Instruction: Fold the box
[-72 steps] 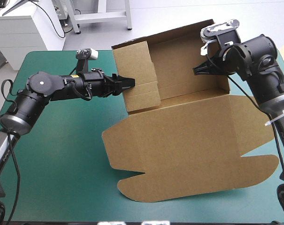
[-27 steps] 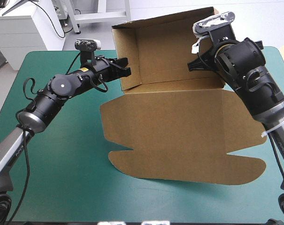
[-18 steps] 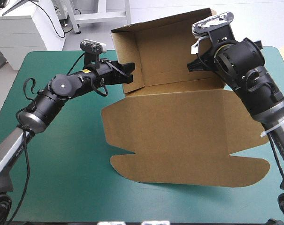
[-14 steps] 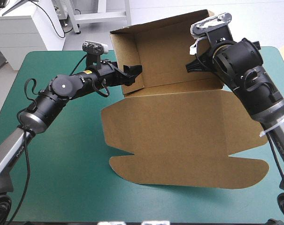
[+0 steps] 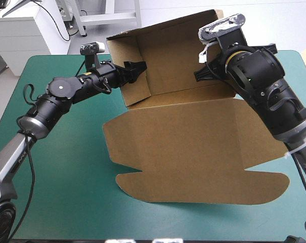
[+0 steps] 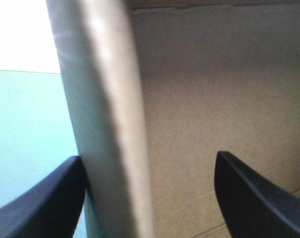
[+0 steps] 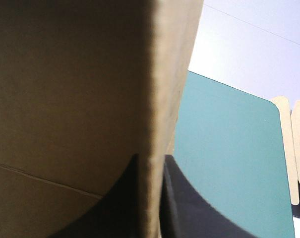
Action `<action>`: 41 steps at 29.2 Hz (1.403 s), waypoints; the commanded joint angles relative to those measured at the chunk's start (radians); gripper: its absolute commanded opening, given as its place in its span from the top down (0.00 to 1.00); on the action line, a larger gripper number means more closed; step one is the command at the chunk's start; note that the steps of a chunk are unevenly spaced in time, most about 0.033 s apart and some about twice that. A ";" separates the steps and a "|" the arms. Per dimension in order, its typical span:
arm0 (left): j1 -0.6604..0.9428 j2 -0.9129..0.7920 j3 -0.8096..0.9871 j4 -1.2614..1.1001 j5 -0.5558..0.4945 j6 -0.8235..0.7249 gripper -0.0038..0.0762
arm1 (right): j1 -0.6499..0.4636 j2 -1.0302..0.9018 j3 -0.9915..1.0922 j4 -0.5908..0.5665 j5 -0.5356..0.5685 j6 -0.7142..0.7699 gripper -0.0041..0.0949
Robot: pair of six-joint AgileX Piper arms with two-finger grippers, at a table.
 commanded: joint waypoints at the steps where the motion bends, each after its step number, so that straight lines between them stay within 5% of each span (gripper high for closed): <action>1: 0.024 -0.036 -0.041 -0.153 0.061 0.009 0.37 | 0.026 -0.052 -0.029 0.127 -0.028 -0.042 0.97; 13: 0.032 -0.040 -0.041 -0.174 0.219 0.083 0.55 | 0.026 -0.046 -0.029 0.112 -0.032 -0.016 0.97; 18: 0.032 -0.042 -0.041 -0.174 0.241 0.195 0.95 | 0.026 -0.046 -0.029 0.112 -0.027 -0.010 0.97; 31: 0.032 -0.067 -0.041 -0.181 0.249 0.191 0.96 | 0.026 -0.009 -0.027 0.076 -0.003 0.016 0.97; 35: 0.032 -0.067 -0.041 -0.179 0.235 0.244 0.88 | 0.026 -0.006 -0.027 0.078 -0.003 0.016 0.97; 41: 0.032 -0.067 -0.041 -0.192 0.243 0.306 0.35 | -0.004 -0.006 -0.027 0.071 -0.003 0.018 0.97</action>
